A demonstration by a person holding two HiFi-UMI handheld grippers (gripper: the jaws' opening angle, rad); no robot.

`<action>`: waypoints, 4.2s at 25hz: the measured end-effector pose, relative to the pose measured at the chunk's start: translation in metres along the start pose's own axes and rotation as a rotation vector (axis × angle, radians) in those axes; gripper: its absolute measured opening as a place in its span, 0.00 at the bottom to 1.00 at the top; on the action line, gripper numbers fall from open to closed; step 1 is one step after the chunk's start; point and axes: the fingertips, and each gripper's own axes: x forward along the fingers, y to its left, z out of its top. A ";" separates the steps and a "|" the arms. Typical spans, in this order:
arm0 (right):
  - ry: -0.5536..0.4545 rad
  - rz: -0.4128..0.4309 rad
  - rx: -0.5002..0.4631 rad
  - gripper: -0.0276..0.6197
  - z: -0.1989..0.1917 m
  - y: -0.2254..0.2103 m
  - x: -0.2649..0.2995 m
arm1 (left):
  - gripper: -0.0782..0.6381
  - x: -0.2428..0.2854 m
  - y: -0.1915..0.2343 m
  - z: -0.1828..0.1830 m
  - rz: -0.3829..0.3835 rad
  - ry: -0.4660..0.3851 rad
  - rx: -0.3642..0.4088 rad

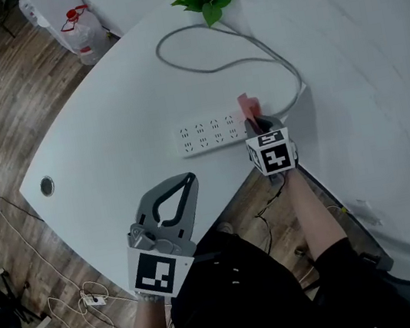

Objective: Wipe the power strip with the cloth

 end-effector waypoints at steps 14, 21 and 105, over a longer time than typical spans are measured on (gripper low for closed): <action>-0.080 -0.009 0.009 0.13 0.017 0.002 -0.031 | 0.13 -0.006 -0.004 0.002 0.014 -0.007 0.001; -0.136 0.061 -0.020 0.13 0.030 0.036 -0.065 | 0.13 -0.012 0.001 0.005 0.045 -0.006 -0.001; -0.023 0.001 0.196 0.13 -0.030 0.020 -0.023 | 0.13 -0.009 -0.014 -0.005 0.017 0.035 0.004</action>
